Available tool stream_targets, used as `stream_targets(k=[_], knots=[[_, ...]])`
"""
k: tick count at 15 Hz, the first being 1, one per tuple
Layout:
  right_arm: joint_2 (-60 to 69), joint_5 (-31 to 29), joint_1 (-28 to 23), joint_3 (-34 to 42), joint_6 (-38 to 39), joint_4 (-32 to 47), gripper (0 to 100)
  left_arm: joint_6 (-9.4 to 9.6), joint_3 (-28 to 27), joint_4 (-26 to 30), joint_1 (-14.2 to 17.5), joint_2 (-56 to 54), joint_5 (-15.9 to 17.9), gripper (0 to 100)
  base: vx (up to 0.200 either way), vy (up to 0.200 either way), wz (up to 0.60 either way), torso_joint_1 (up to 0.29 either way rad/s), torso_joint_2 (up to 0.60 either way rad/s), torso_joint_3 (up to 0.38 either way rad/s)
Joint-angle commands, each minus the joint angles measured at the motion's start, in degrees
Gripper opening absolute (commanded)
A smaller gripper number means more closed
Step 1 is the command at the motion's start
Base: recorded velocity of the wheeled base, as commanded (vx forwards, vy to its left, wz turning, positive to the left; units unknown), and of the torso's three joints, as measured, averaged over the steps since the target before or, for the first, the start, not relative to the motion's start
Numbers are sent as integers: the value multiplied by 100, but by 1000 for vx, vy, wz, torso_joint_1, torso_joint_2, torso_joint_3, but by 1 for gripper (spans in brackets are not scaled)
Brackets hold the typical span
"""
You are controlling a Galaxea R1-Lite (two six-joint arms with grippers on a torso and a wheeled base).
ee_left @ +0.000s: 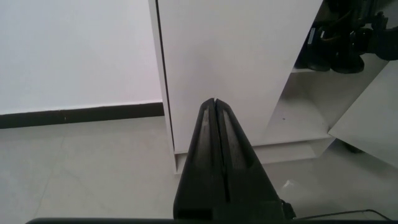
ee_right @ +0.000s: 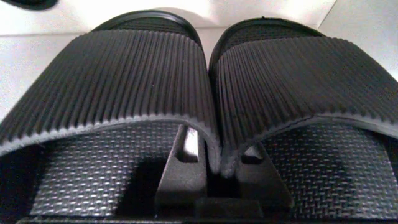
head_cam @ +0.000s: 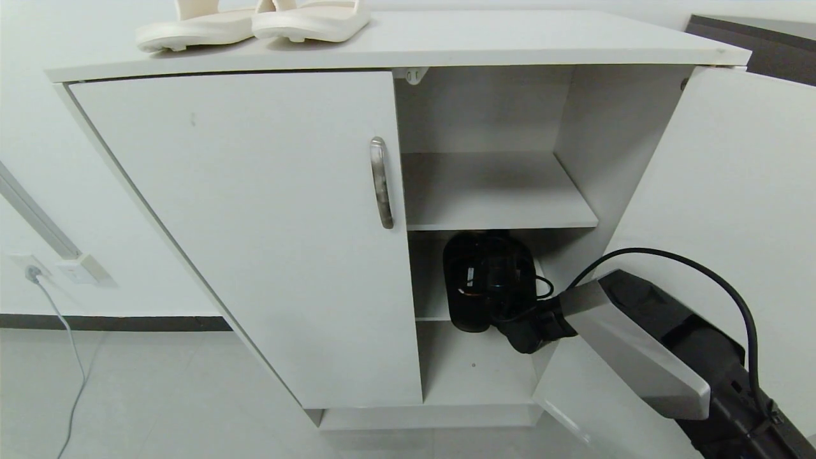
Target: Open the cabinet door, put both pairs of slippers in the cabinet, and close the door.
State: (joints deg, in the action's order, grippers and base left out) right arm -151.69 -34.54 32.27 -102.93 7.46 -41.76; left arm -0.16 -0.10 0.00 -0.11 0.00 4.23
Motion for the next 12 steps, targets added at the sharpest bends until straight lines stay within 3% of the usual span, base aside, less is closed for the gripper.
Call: stream_targets(k=[1,4,5,7,12], knots=[[-54,-1,-10,-26,1,2,0,-2,1,0,2,9,-1,0,0,0,0,0,0,0],[-98,-1,-10,-17,10,2,0,-2,1,0,-7,9,-1,0,0,0,0,0,0,0],[-98,-1,-10,-8,10,-7,100,-2,1,0,-7,9,-1,0,0,0,0,0,0,0],[-80,-62,-10,53,-8,-33,100,-2,1,0,-7,9,-1,0,0,0,0,0,0,0],[790,-71,122,1547,-17,-640,100,-2,1,0,-7,9,-1,0,0,0,0,0,0,0]])
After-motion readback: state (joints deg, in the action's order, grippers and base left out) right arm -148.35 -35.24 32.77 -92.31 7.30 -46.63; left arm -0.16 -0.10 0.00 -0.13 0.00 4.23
